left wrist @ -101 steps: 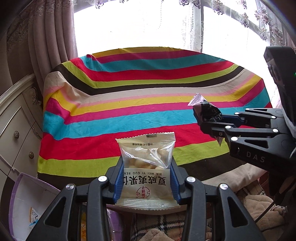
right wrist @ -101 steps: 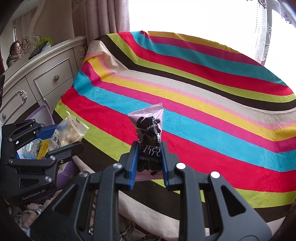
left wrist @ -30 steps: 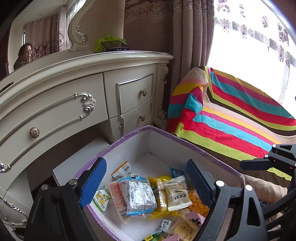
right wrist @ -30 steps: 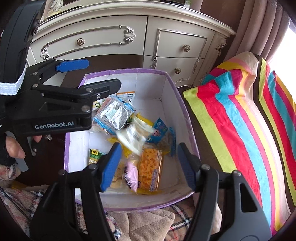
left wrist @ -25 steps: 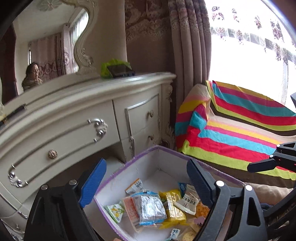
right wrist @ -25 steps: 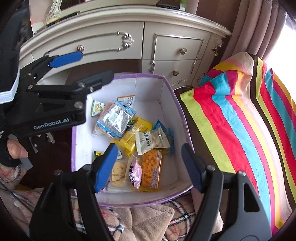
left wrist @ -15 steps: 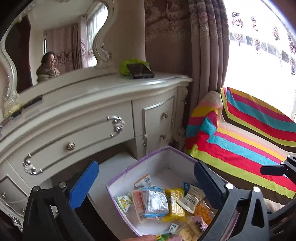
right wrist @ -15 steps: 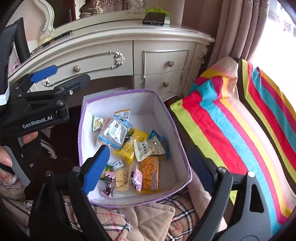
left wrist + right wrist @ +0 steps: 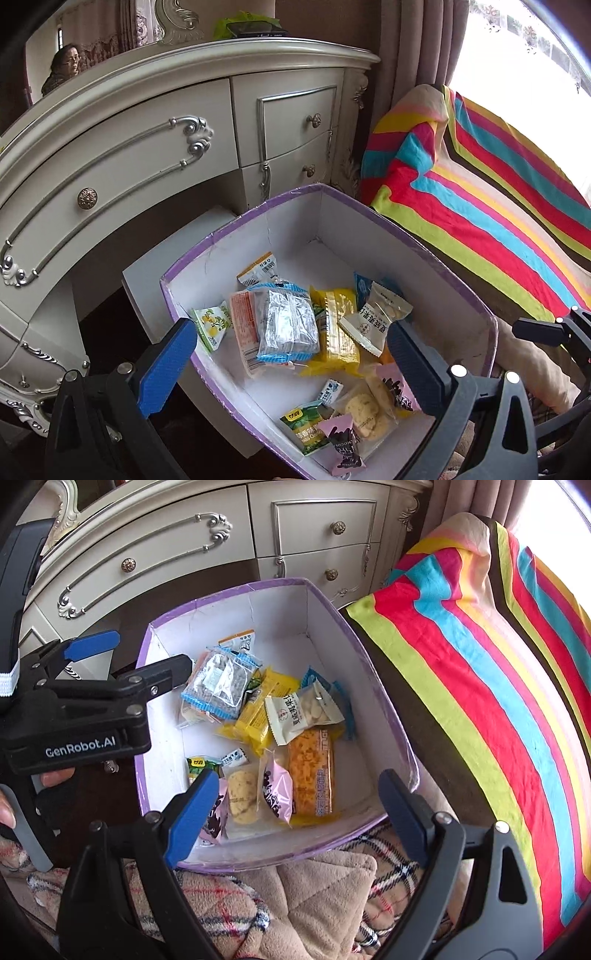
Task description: Organize snacks
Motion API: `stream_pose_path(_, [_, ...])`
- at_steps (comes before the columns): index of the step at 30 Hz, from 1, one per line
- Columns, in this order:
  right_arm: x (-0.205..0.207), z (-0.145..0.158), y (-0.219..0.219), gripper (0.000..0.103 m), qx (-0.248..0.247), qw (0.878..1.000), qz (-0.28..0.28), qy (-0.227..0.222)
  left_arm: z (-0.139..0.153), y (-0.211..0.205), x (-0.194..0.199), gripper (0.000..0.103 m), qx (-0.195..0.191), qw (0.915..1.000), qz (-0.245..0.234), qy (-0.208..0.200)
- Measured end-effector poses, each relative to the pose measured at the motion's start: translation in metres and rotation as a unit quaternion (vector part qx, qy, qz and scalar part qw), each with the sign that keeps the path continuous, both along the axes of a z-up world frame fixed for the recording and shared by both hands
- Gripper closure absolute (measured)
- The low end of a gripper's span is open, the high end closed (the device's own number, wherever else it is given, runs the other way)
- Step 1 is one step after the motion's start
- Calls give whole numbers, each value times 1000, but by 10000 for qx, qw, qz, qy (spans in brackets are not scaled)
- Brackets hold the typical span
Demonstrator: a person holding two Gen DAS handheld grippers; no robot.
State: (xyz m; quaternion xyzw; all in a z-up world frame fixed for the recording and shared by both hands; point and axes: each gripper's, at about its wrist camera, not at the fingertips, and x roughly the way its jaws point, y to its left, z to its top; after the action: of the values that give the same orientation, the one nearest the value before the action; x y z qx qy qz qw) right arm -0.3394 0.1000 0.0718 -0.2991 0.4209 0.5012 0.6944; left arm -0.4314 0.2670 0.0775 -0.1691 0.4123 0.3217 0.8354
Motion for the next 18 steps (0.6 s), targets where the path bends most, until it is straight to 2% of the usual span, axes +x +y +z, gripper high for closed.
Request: stream_pose_path(18, [1, -4, 0, 14, -59, 9999, -6, 87, -5, 5, 2, 0, -116, 9999, 27, 50])
